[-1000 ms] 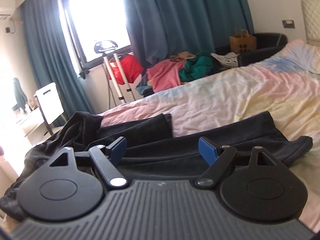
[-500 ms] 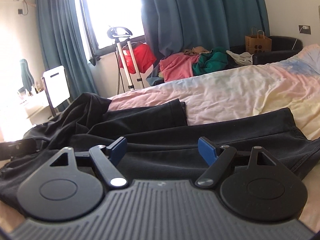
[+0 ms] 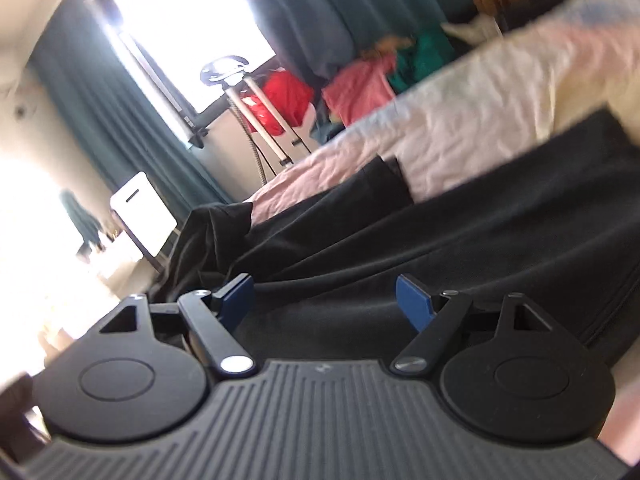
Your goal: Fold clothes
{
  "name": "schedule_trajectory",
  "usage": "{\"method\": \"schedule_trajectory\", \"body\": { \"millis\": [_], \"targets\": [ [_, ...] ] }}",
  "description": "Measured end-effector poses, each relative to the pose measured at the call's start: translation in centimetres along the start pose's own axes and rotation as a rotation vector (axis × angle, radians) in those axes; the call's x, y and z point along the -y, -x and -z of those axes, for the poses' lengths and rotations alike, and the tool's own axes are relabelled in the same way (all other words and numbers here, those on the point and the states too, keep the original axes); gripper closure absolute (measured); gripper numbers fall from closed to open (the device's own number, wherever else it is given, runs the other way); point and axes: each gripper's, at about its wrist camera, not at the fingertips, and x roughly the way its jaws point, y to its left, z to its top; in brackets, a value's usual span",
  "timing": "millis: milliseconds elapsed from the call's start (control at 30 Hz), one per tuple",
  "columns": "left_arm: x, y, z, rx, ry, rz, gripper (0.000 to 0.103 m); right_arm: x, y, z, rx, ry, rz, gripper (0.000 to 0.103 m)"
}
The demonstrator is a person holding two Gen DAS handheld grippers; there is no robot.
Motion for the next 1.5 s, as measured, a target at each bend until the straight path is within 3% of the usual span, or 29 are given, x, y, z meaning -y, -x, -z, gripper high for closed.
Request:
{"method": "schedule_trajectory", "body": {
  "millis": [67,200,400,467,567,700,733,767,867,933,1200,1333,1500],
  "targets": [
    [-0.8,0.0,-0.2,-0.005,0.039,-0.001,0.007,-0.6,-2.2,-1.2,-0.021,-0.048,0.008,0.02],
    [-2.6,-1.2,0.3,-0.047,0.102,0.041,0.007,-0.2,-8.7,-3.5,-0.094,-0.274,0.016,0.021],
    [-5.0,-5.3,1.6,-0.126,0.145,0.002,0.007,0.1,-18.0,-6.8,-0.14,-0.523,0.169,0.02],
    [-6.0,-7.1,1.9,-0.16,0.207,0.012,0.007,-0.3,-20.8,-8.1,-0.158,-0.501,0.244,0.022],
    [-6.7,-9.4,2.5,-0.2,0.244,0.039,0.007,-0.7,-24.9,-8.9,-0.243,-0.455,0.423,0.022],
    [-6.5,-11.7,3.6,-0.24,0.216,0.048,0.007,-0.5,-28.4,-8.7,-0.308,-0.399,0.55,0.021],
    [-6.5,-12.1,3.8,-0.25,0.215,0.054,0.007,-0.7,-28.7,-8.5,-0.303,-0.38,0.57,0.026],
    [-6.5,-12.4,4.0,-0.256,0.216,0.057,0.007,-0.9,-28.7,-8.4,-0.301,-0.353,0.576,0.032],
    [-6.4,-12.9,4.3,-0.266,0.218,0.066,0.007,-1.5,-28.5,-8.3,-0.298,-0.267,0.583,0.083],
    [-6.3,-12.9,4.3,-0.267,0.222,0.072,0.007,-1.3,-27.3,-9.1,-0.276,-0.269,0.543,0.098],
    [-6.4,-12.3,4.0,-0.263,0.261,0.078,0.007,-1.6,-20.8,-14.9,-0.106,-0.234,0.422,0.099],
    [-6.4,-12.0,3.8,-0.251,0.253,0.075,0.007,-1.3,-16.1,-19.5,0.045,-0.242,0.378,0.099],
    [-6.2,-12.3,3.7,-0.261,0.25,0.078,0.007,-0.5,-9.7,-23.4,0.298,-0.12,0.34,0.099]
  ]
}}
